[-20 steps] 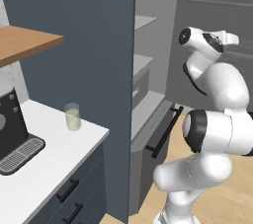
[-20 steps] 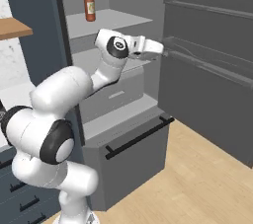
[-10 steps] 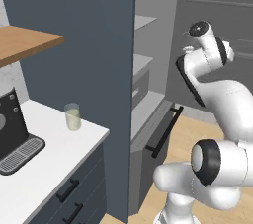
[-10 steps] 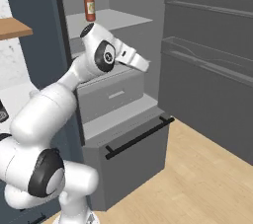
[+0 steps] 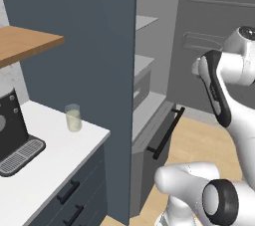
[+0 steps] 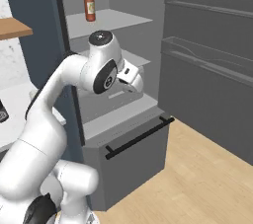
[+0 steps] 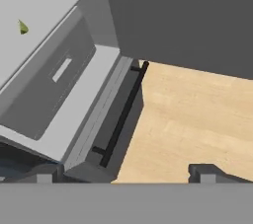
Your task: Grab a lemon wedge from the fridge and one ice cube from the ice bowl, and put them in the glass of lemonade.
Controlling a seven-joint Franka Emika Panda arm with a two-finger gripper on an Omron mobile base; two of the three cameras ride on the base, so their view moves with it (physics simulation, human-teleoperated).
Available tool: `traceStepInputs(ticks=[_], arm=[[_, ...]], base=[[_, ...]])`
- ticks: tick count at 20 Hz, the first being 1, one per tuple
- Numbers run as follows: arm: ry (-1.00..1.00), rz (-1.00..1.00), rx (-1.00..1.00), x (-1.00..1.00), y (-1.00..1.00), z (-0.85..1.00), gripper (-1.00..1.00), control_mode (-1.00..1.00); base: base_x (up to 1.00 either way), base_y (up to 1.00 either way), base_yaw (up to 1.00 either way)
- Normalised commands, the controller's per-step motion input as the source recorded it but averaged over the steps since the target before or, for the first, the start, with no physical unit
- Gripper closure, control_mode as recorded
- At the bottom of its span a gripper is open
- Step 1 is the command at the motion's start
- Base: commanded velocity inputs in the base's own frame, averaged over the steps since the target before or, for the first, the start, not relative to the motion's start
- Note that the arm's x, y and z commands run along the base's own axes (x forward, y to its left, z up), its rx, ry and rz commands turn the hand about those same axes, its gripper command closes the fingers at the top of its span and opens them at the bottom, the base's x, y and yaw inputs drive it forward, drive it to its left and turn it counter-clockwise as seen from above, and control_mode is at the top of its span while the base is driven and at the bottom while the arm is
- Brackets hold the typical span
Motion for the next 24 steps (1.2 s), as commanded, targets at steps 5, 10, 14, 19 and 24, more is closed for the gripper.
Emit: traceStepInputs(ticks=[5, 10, 14, 19, 24], arm=[[0.0, 0.17, 0.0, -0.95, 0.91, -0.01, -1.0, -1.0], [0.03, 0.12, 0.0, -0.8, 0.82, 0.0, -1.0, -1.0], [0.08, 0.07, 0.0, -0.74, 0.42, -0.01, -1.0, -1.0], [0.01, -0.01, 0.0, -0.48, 0.11, 0.0, -1.0, -1.0], [0.0, 0.0, 0.0, -0.49, 0.0, 0.0, -1.0, -1.0]], base=[[0.0, 0.0, 0.0], [0.0, 0.0, 0.0], [0.0, 0.0, 0.0], [0.0, 0.0, 0.0], [0.0, 0.0, 0.0]])
